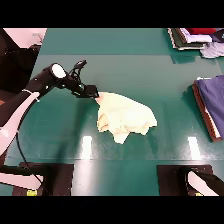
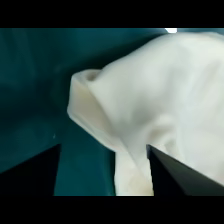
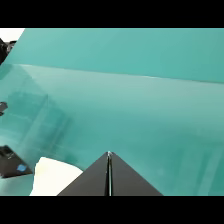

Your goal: Fold the shirts.

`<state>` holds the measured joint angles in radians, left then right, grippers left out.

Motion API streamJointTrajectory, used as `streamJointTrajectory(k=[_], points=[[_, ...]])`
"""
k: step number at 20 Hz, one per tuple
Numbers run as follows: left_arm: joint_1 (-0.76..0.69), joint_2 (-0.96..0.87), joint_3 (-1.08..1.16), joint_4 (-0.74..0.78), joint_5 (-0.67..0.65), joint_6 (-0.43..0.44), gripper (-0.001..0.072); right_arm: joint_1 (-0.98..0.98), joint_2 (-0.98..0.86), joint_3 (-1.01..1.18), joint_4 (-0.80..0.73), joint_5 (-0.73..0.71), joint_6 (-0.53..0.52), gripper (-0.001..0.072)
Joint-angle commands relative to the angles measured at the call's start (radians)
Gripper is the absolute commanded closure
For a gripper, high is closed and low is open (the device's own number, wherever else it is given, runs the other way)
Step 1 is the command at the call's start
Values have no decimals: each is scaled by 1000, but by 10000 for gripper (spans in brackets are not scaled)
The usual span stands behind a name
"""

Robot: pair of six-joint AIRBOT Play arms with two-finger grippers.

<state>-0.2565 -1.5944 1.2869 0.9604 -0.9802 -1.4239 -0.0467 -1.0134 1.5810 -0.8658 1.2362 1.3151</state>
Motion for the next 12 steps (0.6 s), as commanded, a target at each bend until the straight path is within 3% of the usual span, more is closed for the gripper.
streamJointTrajectory(k=[1, 2, 3, 6, 11, 12], points=[[13, -72, -20, -134, 76, 30, 100, 0, -7, 1, 1, 35, 0, 695], [12, -79, -21, -134, 90, 30, 101, 0, -13, 1, 0, 49, 1, 696], [9, -81, -21, -134, 112, 30, 211, 0, -24, 1, 1, 69, 2, 696], [10, -81, -13, -148, 142, 39, 677, 0, -73, -2, 1, 168, 23, 696], [16, -81, 142, -8, -50, 46, 680, 0, -101, -275, 0, 211, 24, 692], [16, -81, 178, 15, -92, 59, 681, 3, -101, -375, 0, 185, 23, 635]])
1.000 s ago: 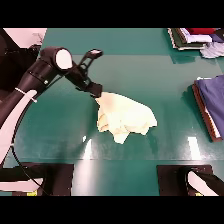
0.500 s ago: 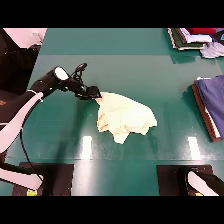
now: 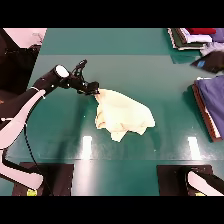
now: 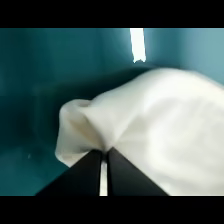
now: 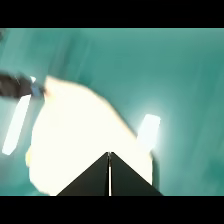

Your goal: Fold the shirts.

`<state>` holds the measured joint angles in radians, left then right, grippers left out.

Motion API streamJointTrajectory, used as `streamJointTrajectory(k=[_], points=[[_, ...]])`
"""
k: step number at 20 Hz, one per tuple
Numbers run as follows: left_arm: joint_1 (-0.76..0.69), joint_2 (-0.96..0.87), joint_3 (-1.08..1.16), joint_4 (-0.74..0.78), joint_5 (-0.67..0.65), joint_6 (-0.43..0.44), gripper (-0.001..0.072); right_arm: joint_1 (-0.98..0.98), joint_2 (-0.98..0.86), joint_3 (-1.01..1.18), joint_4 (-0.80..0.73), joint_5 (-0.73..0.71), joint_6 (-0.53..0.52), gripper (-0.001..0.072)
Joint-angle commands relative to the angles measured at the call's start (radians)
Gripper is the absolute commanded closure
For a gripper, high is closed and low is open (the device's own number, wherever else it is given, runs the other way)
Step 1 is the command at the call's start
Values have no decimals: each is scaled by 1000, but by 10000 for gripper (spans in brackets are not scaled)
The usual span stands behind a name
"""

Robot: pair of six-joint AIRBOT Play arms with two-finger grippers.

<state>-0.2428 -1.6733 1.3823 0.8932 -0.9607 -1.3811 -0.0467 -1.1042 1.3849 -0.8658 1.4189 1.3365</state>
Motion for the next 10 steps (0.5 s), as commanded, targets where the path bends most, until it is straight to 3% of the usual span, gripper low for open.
streamJointTrajectory(k=[1, 2, 6, 10], points=[[2, -2, 110, 84, -141, 37, 681, 3, -10, -275, 0, -32, 1, 387], [2, -2, 133, 84, -158, 47, 680, 3, -12, -380, 2, -83, 1, 180], [2, -2, 173, 93, -156, 47, 681, 23, -102, -633, 41, -187, -107, 215], [2, -2, 174, 95, -154, 47, 680, 120, -245, -653, 139, -268, -193, 215]])
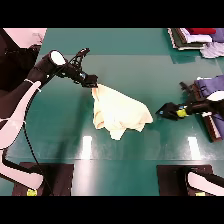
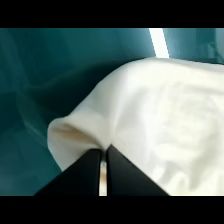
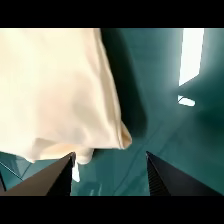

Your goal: Fold the shirts.

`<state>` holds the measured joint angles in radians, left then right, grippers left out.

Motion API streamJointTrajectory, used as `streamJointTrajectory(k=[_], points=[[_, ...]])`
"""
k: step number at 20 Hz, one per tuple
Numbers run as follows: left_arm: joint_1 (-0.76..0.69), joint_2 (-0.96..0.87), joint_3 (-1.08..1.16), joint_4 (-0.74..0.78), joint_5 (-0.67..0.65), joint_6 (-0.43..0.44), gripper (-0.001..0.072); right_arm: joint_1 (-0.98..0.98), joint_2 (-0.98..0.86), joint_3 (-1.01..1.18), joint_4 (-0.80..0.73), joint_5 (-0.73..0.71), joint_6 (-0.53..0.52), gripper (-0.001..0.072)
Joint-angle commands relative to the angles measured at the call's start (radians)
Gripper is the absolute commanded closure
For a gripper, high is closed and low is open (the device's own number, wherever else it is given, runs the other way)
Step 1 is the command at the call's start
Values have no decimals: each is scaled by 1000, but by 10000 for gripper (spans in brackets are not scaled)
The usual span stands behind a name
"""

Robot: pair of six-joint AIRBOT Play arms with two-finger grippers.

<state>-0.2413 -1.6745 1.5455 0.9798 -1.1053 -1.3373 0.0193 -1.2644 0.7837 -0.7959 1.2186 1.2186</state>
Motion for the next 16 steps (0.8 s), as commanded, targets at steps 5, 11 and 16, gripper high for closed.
streamJointTrajectory(k=[5, 11, 16], points=[[1, 0, 11, 9, -13, 2, 681, 135, -183, 51, 86, -82, -95, 392], [1, 211, 11, 204, 55, 2, 681, 74, -45, 229, 87, -40, -99, 697], [1, 555, 11, 246, 84, 3, 681, 1, 164, 520, 87, 9, -43, 698]])
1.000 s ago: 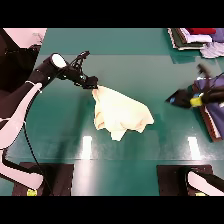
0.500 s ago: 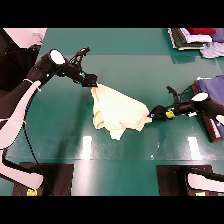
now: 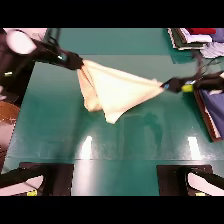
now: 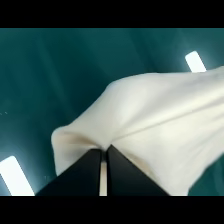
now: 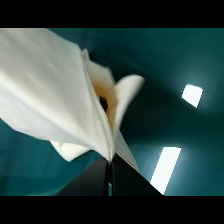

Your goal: Fold the shirts.

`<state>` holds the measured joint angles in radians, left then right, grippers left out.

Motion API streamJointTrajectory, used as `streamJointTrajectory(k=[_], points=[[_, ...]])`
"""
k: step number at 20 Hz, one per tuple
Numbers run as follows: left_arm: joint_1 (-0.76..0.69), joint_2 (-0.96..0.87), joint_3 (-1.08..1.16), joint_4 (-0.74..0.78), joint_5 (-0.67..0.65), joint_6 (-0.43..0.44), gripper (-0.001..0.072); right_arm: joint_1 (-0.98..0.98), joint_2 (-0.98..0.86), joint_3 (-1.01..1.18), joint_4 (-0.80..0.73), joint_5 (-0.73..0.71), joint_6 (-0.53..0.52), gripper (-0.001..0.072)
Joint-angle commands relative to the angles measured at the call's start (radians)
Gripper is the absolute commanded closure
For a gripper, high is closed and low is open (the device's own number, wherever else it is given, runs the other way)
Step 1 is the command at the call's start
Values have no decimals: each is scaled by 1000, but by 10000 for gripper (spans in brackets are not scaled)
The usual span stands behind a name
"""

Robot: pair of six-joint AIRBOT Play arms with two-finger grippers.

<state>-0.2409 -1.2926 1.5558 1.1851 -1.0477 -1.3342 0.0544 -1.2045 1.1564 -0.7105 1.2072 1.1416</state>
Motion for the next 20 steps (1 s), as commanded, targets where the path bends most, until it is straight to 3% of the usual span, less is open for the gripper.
streamJointTrajectory(k=[1, 6, 10, 12, 16, 18, 20], points=[[0, 242, 0, 39, 35, 0, 681, -34, 141, 201, 0, 20, 40, 698], [0, 489, 18, -39, 64, 43, 681, -34, 249, 404, -4, 60, 65, 697], [0, 508, 114, -94, -21, 44, 681, -33, 238, 563, -122, 177, 188, 698], [0, 480, 107, -93, -88, 43, 681, -31, 194, 614, -157, 277, 245, 698], [0, 321, 26, -121, -363, 25, 681, 39, 84, 555, -267, 399, 302, 697], [-22, 237, -102, -127, -400, 26, 681, 89, 27, 454, -325, 396, 301, 698], [-71, 170, -261, -127, -350, 26, 680, 127, -30, 341, -356, 380, 298, 698]])
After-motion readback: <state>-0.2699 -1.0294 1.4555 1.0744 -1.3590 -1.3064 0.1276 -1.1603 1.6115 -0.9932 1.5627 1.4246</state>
